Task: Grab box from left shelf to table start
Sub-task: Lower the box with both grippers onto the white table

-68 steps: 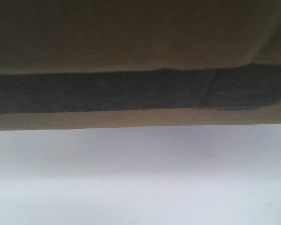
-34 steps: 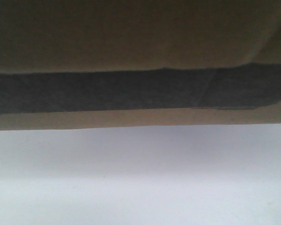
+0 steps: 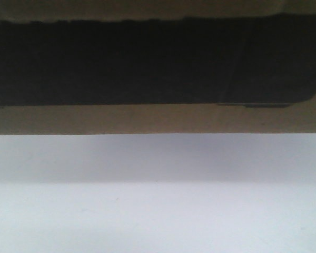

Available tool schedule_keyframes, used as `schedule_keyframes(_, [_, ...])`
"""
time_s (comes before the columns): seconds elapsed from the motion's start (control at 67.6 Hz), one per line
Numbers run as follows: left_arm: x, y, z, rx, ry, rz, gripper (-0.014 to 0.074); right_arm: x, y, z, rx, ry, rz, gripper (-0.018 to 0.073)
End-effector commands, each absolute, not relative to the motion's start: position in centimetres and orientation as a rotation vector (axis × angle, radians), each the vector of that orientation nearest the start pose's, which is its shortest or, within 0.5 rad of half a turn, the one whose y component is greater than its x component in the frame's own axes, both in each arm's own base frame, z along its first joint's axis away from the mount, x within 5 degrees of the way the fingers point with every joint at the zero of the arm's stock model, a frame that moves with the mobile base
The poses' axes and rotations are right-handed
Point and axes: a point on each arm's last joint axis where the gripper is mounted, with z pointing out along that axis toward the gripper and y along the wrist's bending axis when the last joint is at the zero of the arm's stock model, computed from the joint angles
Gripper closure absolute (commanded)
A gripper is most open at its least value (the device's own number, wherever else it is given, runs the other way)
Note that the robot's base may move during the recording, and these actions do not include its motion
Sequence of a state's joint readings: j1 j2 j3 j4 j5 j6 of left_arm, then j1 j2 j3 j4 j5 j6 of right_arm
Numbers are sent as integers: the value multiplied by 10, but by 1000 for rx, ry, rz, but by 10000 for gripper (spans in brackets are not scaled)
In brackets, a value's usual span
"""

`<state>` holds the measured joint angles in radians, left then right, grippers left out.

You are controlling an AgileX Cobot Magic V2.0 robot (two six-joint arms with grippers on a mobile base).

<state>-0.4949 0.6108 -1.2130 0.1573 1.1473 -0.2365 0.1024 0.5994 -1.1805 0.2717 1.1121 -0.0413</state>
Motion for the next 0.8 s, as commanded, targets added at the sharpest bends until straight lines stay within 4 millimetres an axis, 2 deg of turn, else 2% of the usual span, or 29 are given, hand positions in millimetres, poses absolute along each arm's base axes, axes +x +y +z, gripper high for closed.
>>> schedule_keyframes(0.0, [70, -28, 485, 238, 1906, -367, 688, 78, 32, 467, -184, 2032, 387, 501])
schedule_keyframes(0.177, [124, -49, 484, 253, 2060, -196, 688, 135, 33, 464, -187, 2217, 311, 501])
schedule_keyframes(0.34, [171, -71, 466, 281, 2143, -111, 688, 182, 35, 447, -168, 2292, 274, 501])
schedule_keyframes(0.488, [210, -84, 446, 198, 2217, -122, 688, 223, 38, 426, -152, 2352, 265, 501])
schedule_keyframes(0.606, [240, -85, 429, 133, 2271, -140, 688, 253, 41, 407, -142, 2398, 262, 501])
schedule_keyframes(0.784, [272, -76, 403, 60, 2366, -116, 688, 280, 43, 385, -182, 2439, 240, 501])
